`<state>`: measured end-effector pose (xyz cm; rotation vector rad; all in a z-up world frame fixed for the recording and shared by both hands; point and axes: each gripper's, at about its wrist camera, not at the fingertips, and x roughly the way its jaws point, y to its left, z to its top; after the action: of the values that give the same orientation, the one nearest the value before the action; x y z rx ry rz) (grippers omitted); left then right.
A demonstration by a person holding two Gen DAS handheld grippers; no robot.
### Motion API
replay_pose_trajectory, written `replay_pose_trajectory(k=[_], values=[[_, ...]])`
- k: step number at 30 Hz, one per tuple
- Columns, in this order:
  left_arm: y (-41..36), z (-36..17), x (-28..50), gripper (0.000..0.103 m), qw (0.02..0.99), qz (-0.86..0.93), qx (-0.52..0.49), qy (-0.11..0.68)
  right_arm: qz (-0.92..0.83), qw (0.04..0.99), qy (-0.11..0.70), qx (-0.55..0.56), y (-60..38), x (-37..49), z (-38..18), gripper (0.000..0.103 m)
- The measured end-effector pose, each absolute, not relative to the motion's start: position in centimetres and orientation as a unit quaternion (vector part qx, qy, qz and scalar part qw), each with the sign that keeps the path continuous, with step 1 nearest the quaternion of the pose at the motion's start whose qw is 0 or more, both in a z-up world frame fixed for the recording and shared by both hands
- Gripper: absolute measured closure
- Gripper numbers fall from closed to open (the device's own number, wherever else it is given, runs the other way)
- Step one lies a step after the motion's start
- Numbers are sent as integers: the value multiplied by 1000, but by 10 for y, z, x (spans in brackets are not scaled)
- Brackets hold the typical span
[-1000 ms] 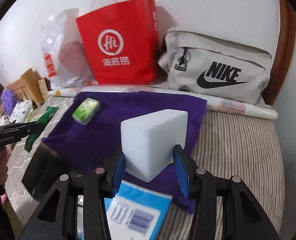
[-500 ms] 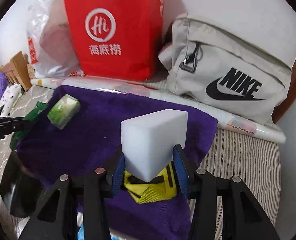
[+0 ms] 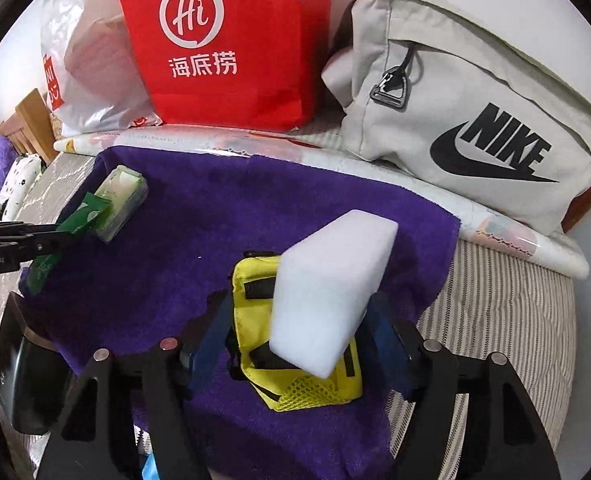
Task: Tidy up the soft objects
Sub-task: 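Lower the green packet and white sponge onto the purple towel with both tools, then grasp the white socks on the green cloth with the left tool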
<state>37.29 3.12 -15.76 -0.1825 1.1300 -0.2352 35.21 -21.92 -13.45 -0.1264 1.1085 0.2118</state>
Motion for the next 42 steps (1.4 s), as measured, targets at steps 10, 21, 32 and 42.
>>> replay_pose_trajectory(k=[10, 21, 32, 42], values=[[28, -166, 379, 51, 824, -114, -90, 547, 103, 850, 517, -26, -231, 343, -123, 29], [29, -148, 357, 36, 835, -113, -76, 532, 90, 862, 497, -25, -242, 325, -98, 29], [37, -111, 299, 36, 881, -108, -72, 455, 83, 868, 490, 1, -247, 274, -78, 23], [31, -89, 217, 36, 882, -141, -81, 442, 101, 875, 472, 17, -229, 196, -49, 23]])
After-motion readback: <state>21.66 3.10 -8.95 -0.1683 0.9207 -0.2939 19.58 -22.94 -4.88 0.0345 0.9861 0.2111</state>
